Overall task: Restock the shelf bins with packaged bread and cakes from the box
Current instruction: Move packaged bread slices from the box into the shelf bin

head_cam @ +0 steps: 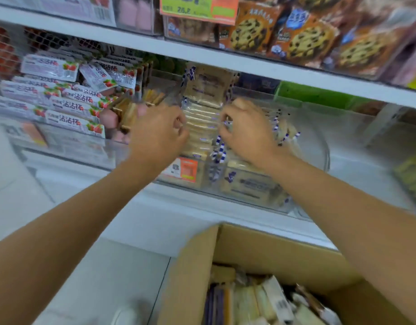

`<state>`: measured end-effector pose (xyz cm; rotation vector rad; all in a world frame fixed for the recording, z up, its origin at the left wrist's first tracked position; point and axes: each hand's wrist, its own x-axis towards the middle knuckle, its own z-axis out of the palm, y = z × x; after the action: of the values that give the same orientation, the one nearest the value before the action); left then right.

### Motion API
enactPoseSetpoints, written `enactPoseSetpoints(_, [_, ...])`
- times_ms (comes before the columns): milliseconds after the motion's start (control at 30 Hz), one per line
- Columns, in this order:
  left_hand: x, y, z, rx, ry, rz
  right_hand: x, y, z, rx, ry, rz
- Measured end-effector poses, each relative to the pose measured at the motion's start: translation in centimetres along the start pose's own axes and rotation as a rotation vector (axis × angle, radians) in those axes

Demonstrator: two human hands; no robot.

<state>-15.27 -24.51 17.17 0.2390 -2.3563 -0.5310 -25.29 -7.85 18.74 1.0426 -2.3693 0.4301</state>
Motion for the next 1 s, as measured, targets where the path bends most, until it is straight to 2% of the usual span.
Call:
enactPoseSetpoints(67, [-4.1, 3.0, 0.2, -0.113, -0.087, -0.091, -4.5, -0.7, -2.0, 0.012, 0.007, -0.012])
enactPoseSetpoints(167, [-10.2, 7.1, 0.9, -0.218, -0.374, -0.204, -12.3, -0.8, -4.0, 0.064, -0.09, -0.015])
enactPoseSetpoints(300, [-17.8, 10.7, 3.1, -0.2, -0.798, -0.235, -24.2, 1.2, -4.6, 0.136, -0.458, 0.177])
enactPoseSetpoints(400, [-22.5, 11.0, 5.5, -0.175, -0.953, -0.294, -32.8, 3.9, -3.7, 0.218, -0.693, 0.41])
enactPoseSetpoints(500, [-25.6, 10.2, 7.4, -0.163, -0.998, -0.415, -39.5, 6.6, -2.0, 0.299, -0.825, 0.616])
enactPoseSetpoints(633, [-27.5, 9.7, 9.0, -0.212, -0.978, -0.541, -42.7, 6.5, 0.5, 0.525, -0.83, 0.75])
enactPoseSetpoints(700, [-28.0, 9.8, 9.3, -0.242, -0.979, -0.576, -42.5, 4.9, 2.1, 0.675, -0.924, 0.711])
enactPoseSetpoints(800, [-28.5, 9.8, 9.2, -0.252, -1.02, -0.615, -42.7, 1.0, 4.6, 0.957, -1.165, 0.688])
enactPoseSetpoints(867, [-28.9, 9.6, 9.2, -0.261, -1.053, -0.63, -43.4, -1.0, 6.0, 0.806, -1.297, 0.484])
enactPoseSetpoints(933, [-29.4, 9.3, 9.0, -0.278, -1.079, -0.662, -43.6, -1.7, 6.6, 0.539, -1.243, 0.273])
enactPoseSetpoints(1000, [-29.8, 8.7, 9.1, -0.234, -1.09, -0.639, -43.1, -1.5, 6.2, 0.564, -1.081, 0.295])
